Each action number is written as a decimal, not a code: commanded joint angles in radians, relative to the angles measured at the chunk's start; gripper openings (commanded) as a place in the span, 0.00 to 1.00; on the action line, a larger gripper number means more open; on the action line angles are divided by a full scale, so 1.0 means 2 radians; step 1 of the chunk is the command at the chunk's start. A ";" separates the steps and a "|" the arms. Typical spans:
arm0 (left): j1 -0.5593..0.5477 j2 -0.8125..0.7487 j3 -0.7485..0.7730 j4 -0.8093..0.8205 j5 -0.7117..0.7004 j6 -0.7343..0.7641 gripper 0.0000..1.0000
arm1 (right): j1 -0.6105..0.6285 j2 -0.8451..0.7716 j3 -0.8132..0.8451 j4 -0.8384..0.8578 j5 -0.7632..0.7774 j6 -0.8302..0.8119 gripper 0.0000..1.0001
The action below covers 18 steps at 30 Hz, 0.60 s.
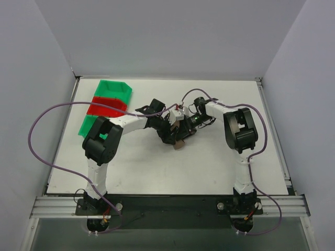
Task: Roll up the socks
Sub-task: Roll the sock at the center of the board.
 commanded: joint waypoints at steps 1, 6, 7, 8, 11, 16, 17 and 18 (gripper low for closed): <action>0.004 0.013 0.001 -0.035 0.003 -0.001 0.79 | 0.015 -0.003 0.010 -0.007 0.000 0.002 0.23; 0.003 0.009 0.003 -0.045 0.007 0.007 0.80 | 0.024 -0.012 0.012 0.002 0.027 0.005 0.09; 0.003 0.008 0.006 -0.057 0.007 0.011 0.80 | 0.025 -0.014 0.013 0.003 0.049 0.007 0.04; 0.003 0.004 0.009 -0.065 0.006 0.016 0.80 | 0.025 -0.020 0.013 0.002 0.053 0.004 0.04; 0.002 -0.010 0.014 -0.081 -0.001 0.033 0.85 | 0.028 -0.031 0.014 0.003 0.074 0.001 0.03; 0.002 -0.026 0.001 -0.100 0.047 0.067 0.85 | 0.034 -0.037 0.018 0.001 0.094 -0.003 0.03; 0.003 -0.035 -0.004 -0.097 0.059 0.073 0.86 | 0.035 -0.039 0.020 0.000 0.095 -0.004 0.02; 0.003 -0.042 -0.011 -0.089 0.067 0.074 0.86 | 0.034 -0.039 0.021 0.001 0.094 -0.006 0.02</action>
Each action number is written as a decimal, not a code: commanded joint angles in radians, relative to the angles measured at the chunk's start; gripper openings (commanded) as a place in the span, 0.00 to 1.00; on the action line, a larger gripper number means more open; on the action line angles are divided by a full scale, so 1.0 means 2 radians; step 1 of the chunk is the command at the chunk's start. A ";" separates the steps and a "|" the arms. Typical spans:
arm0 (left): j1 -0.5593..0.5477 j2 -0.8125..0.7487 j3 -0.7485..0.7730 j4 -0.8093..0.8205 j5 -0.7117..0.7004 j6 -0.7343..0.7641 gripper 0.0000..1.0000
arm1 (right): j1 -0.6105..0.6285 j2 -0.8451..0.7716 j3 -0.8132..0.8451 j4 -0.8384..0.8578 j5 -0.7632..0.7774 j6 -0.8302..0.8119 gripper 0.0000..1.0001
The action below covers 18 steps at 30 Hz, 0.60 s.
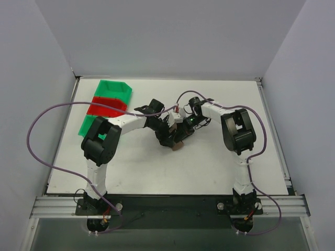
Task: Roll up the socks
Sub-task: Roll the sock at the center of the board.
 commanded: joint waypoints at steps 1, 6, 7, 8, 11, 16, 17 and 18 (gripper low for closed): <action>0.003 -0.042 -0.035 -0.018 0.064 0.030 0.87 | 0.004 -0.035 0.019 -0.012 0.023 -0.007 0.02; 0.005 -0.093 -0.072 0.036 0.066 0.021 0.95 | 0.004 -0.047 0.025 -0.027 0.012 -0.021 0.02; 0.005 -0.097 -0.073 0.045 0.061 0.016 0.96 | 0.004 -0.048 0.032 -0.031 0.009 -0.026 0.02; 0.005 -0.104 -0.073 0.046 0.053 0.012 0.97 | 0.005 -0.048 0.036 -0.045 0.008 -0.032 0.02; 0.007 -0.110 -0.067 0.052 0.042 0.002 0.97 | 0.007 -0.047 0.059 -0.074 0.008 -0.052 0.02; 0.023 -0.098 -0.060 0.085 0.036 -0.049 0.97 | 0.013 -0.046 0.066 -0.099 -0.009 -0.102 0.01; 0.026 -0.090 -0.057 0.086 0.034 -0.065 0.97 | 0.014 -0.049 0.059 -0.100 -0.009 -0.107 0.01; 0.030 -0.085 -0.053 0.087 0.024 -0.073 0.97 | 0.016 -0.051 0.055 -0.100 -0.008 -0.112 0.01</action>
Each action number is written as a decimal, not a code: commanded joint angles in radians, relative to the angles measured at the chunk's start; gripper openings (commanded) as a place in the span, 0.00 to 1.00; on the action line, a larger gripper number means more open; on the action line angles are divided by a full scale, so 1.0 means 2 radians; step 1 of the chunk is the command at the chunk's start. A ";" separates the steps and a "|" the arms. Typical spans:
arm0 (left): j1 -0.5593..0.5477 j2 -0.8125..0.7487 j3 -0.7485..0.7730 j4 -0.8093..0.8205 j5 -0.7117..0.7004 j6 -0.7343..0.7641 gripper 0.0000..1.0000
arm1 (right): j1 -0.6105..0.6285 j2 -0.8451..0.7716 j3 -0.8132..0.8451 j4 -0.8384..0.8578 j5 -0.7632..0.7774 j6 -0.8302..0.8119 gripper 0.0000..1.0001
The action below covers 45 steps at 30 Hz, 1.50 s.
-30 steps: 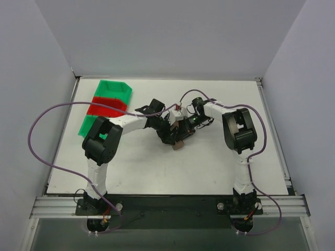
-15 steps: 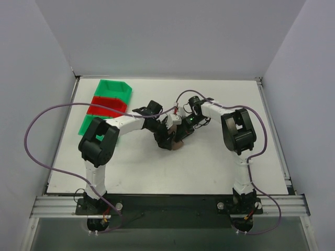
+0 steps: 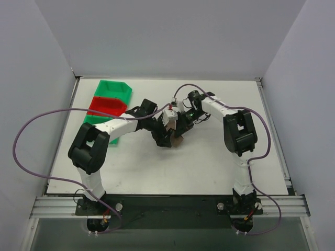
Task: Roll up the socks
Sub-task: Roll the sock at the center of the board.
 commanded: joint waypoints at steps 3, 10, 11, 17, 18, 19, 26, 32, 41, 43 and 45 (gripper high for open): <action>0.027 0.026 0.037 0.024 -0.014 -0.046 0.97 | 0.017 -0.040 -0.009 -0.047 0.008 -0.053 0.01; 0.053 0.042 0.055 -0.028 0.032 -0.026 0.97 | 0.045 -0.051 -0.024 -0.047 0.081 -0.081 0.00; 0.070 0.034 0.053 -0.028 0.068 -0.027 0.97 | 0.047 -0.051 -0.026 -0.047 0.086 -0.084 0.00; 0.116 -0.016 0.041 -0.033 0.134 -0.008 0.97 | 0.064 -0.037 -0.024 -0.054 0.097 -0.087 0.00; 0.123 -0.020 0.042 -0.054 0.135 0.002 0.97 | 0.070 -0.034 -0.022 -0.056 0.097 -0.090 0.00; 0.125 -0.026 0.043 -0.066 0.130 0.023 0.97 | 0.073 -0.031 -0.022 -0.061 0.094 -0.092 0.01; 0.147 -0.049 -0.007 -0.020 0.035 -0.009 0.97 | 0.080 -0.046 -0.025 -0.066 0.057 -0.097 0.01; 0.146 -0.006 0.016 -0.006 -0.060 -0.070 0.96 | 0.076 -0.080 -0.040 -0.064 0.042 -0.113 0.01; 0.104 0.055 0.078 -0.028 -0.158 -0.115 0.95 | 0.067 -0.090 -0.046 -0.063 0.034 -0.119 0.01; 0.085 0.067 0.086 -0.032 -0.175 -0.114 0.95 | 0.067 -0.088 -0.047 -0.061 0.034 -0.120 0.01; 0.074 0.077 0.103 -0.044 -0.187 -0.112 0.95 | 0.067 -0.085 -0.046 -0.060 0.034 -0.119 0.01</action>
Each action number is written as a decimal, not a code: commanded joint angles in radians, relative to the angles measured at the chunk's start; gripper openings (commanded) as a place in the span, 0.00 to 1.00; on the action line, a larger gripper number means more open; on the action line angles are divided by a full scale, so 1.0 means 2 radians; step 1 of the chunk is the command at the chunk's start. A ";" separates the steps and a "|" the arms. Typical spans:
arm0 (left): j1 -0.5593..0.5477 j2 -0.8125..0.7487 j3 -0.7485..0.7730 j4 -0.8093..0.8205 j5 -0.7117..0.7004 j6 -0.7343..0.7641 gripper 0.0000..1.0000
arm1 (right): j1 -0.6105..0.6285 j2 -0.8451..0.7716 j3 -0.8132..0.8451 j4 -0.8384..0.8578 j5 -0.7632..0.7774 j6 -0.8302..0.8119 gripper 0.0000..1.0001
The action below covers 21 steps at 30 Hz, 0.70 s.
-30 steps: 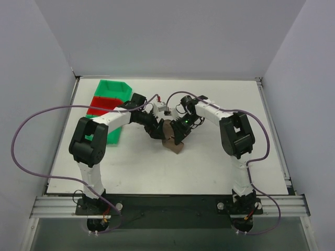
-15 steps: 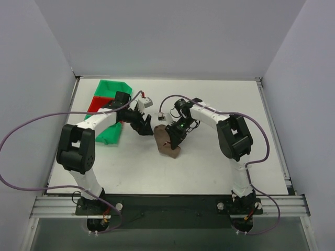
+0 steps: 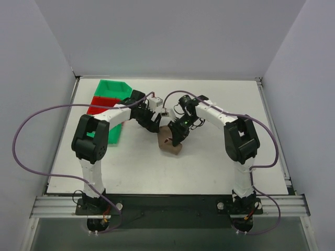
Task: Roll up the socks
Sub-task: Roll the sock at the center of the board.
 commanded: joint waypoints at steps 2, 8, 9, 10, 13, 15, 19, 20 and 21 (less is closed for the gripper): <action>-0.042 0.028 0.050 -0.025 -0.063 -0.025 0.95 | -0.002 -0.011 -0.003 -0.019 -0.017 -0.011 0.00; -0.073 0.071 0.092 -0.056 -0.122 -0.015 0.95 | -0.002 -0.015 -0.013 -0.014 -0.016 -0.016 0.00; -0.074 0.078 0.098 -0.068 -0.128 -0.013 0.95 | -0.002 -0.016 -0.016 -0.013 -0.012 -0.016 0.00; -0.075 0.090 0.110 -0.075 -0.133 -0.012 0.95 | -0.002 -0.018 -0.018 -0.011 -0.010 -0.017 0.00; -0.080 0.106 0.118 -0.085 -0.163 -0.009 0.93 | -0.002 -0.023 -0.020 -0.010 -0.006 -0.019 0.00; -0.085 0.110 0.121 -0.087 -0.186 -0.008 0.91 | 0.001 -0.025 -0.021 -0.009 -0.003 -0.021 0.00; -0.095 0.119 0.124 -0.092 -0.213 -0.002 0.84 | 0.005 -0.029 -0.026 -0.005 0.007 -0.024 0.00; -0.095 0.118 0.122 -0.094 -0.214 0.001 0.83 | 0.005 -0.029 -0.027 -0.005 0.008 -0.024 0.00; -0.095 0.117 0.120 -0.093 -0.223 0.002 0.76 | 0.006 -0.030 -0.027 -0.003 0.011 -0.025 0.00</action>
